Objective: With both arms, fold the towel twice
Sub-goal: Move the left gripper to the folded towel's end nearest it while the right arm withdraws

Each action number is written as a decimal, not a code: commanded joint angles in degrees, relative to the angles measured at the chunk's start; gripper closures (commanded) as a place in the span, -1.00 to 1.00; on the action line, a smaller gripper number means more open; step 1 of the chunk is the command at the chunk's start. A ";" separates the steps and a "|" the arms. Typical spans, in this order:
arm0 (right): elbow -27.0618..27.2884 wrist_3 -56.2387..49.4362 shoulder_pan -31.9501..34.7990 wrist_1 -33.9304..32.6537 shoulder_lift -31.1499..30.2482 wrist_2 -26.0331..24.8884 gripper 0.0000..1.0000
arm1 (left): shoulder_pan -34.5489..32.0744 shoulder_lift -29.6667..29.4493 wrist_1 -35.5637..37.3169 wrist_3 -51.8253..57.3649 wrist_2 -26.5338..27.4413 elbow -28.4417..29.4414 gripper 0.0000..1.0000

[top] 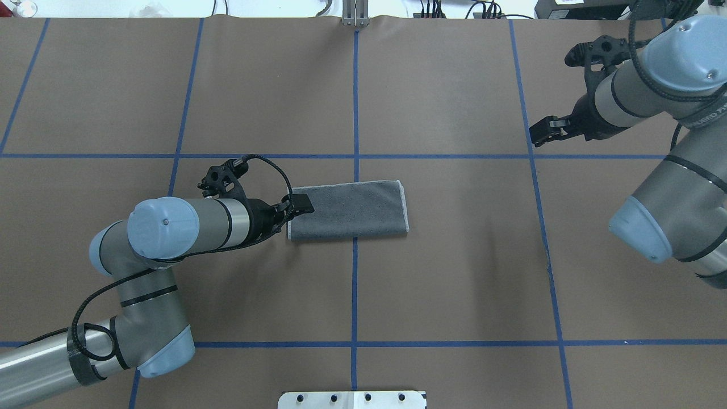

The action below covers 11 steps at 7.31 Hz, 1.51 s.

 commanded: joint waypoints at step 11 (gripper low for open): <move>0.06 -0.93 0.56 3.54 -2.03 0.59 -0.99 | 2.40 0.18 0.17 -3.34 2.19 1.49 -0.35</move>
